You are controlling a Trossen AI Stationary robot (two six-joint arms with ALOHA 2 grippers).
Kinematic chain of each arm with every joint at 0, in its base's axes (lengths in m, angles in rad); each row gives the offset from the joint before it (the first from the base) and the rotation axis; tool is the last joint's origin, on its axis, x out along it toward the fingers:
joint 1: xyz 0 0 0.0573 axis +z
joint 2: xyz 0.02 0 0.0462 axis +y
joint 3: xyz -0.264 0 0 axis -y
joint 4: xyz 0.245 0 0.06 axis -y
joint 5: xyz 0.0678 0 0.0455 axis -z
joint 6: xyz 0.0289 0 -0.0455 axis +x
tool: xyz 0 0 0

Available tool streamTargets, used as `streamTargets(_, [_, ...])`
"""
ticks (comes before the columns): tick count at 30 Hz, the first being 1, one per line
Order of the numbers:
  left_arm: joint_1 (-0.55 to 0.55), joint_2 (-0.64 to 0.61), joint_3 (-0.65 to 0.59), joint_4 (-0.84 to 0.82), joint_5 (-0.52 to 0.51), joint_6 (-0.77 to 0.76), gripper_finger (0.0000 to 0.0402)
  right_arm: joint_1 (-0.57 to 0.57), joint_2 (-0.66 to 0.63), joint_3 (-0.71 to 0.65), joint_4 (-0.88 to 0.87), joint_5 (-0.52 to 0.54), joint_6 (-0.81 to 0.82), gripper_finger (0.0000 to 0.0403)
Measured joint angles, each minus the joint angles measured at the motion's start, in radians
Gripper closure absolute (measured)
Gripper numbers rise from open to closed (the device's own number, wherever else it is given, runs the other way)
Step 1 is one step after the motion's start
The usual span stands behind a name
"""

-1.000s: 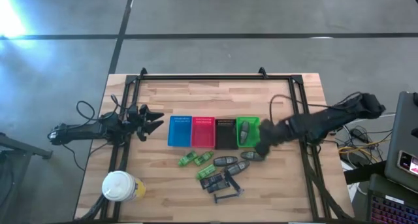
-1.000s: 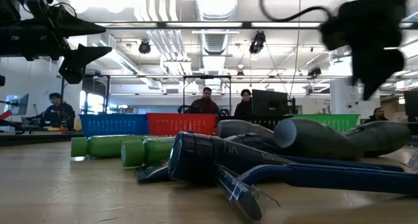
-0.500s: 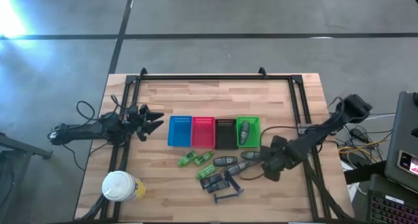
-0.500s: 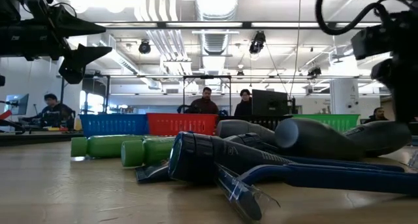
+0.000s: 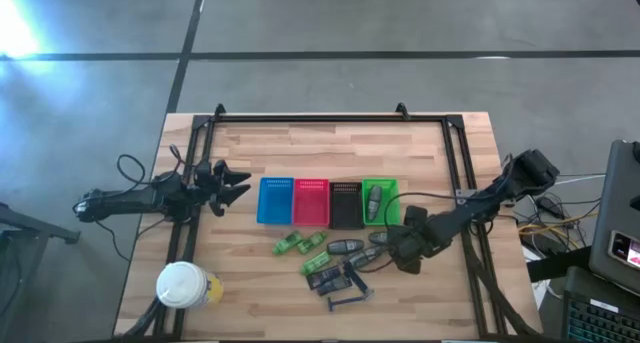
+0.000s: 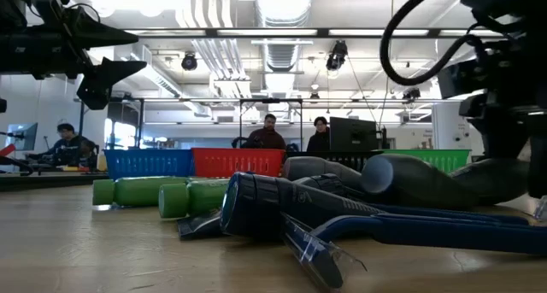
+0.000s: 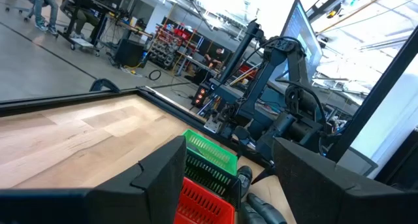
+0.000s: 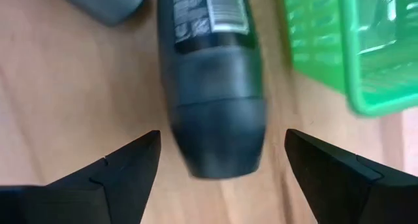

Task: Pick & Place Travel size toiletries
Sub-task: Put the deodorant into the green bin

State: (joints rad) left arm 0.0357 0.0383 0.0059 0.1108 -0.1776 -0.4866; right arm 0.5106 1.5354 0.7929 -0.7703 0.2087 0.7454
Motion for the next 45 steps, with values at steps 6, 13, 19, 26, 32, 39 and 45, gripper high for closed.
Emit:
streamTargets(6, [0.000,0.000,0.000,0.000,0.000,0.000,0.0167,-0.002,-0.014,0.000,0.063,-0.006,-0.051,0.0047])
streamTargets(13, [0.000,0.000,0.000,0.000,0.000,0.000,0.0168,-0.009,0.035,0.013,0.152,-0.032,-0.069,0.0055])
streamTargets(19, [0.000,0.000,0.000,0.000,0.000,0.000,0.0168,-0.014,0.052,0.034,0.150,-0.026,-0.035,0.0079])
streamTargets(26, [0.000,0.000,0.000,0.000,0.000,0.000,0.0168,-0.021,0.059,0.036,0.163,0.004,0.114,0.0089])
streamTargets(32, [0.000,0.000,0.000,-0.001,0.000,0.000,0.0168,-0.021,0.116,0.039,0.194,-0.005,0.120,0.0084])
streamTargets(39, [0.000,0.000,0.000,-0.001,0.000,0.000,0.0168,-0.019,0.129,0.051,0.195,-0.007,0.107,0.0158])
streamTargets(45, [0.000,0.000,0.000,0.000,0.000,0.000,0.0168,-0.006,0.108,0.064,0.126,-0.041,0.129,0.0207])
